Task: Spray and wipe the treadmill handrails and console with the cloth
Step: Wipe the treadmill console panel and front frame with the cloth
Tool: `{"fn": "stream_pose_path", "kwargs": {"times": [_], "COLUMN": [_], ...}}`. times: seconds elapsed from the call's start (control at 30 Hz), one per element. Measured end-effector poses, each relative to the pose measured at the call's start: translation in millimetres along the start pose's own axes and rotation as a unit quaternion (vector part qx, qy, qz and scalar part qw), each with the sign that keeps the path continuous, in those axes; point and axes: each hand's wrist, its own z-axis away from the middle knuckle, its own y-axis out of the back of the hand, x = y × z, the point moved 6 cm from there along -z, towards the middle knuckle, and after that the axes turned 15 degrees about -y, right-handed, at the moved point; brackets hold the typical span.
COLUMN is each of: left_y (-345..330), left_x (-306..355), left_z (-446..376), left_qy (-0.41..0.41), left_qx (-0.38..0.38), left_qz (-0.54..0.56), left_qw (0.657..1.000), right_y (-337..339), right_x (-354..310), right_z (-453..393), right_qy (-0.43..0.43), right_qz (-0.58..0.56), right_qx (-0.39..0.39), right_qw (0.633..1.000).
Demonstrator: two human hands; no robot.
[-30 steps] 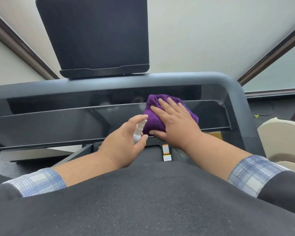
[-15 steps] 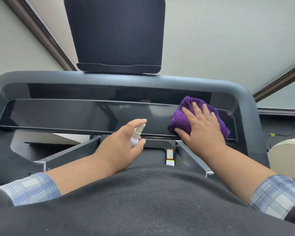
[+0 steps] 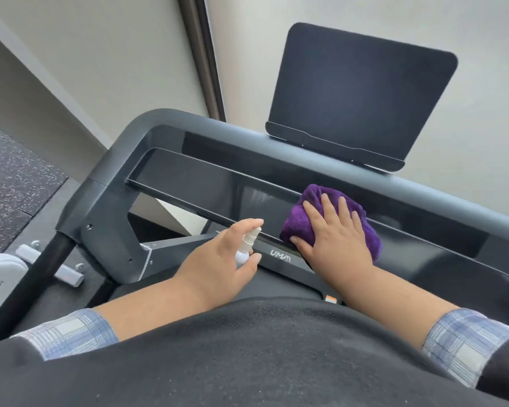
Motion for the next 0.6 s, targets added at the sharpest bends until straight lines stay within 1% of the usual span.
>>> {"fn": "stream_pose_path", "kwargs": {"times": [0.2, 0.33, 0.5, 0.6], "left_y": [66, 100, 129, 141], "left_x": [-58, -92, -124, -138], "left_z": [28, 43, 67, 81], "left_qy": [0.015, 0.019, 0.02, 0.042], "left_qx": [0.03, 0.031, 0.041, 0.06], "left_qz": [-0.005, -0.007, -0.008, 0.007], "left_qw": [0.999, 0.999, 0.999, 0.997], "right_y": [2, 1, -3, -3], "right_x": [-86, -138, -187, -208], "right_z": [-19, -31, -42, -46], "right_qy": [0.015, 0.01, 0.016, 0.024], "right_qz": [-0.003, -0.005, -0.003, 0.003], "right_qx": [0.001, 0.009, 0.011, 0.007], "right_qw": [1.0, 1.0, 1.0, 1.0]}}
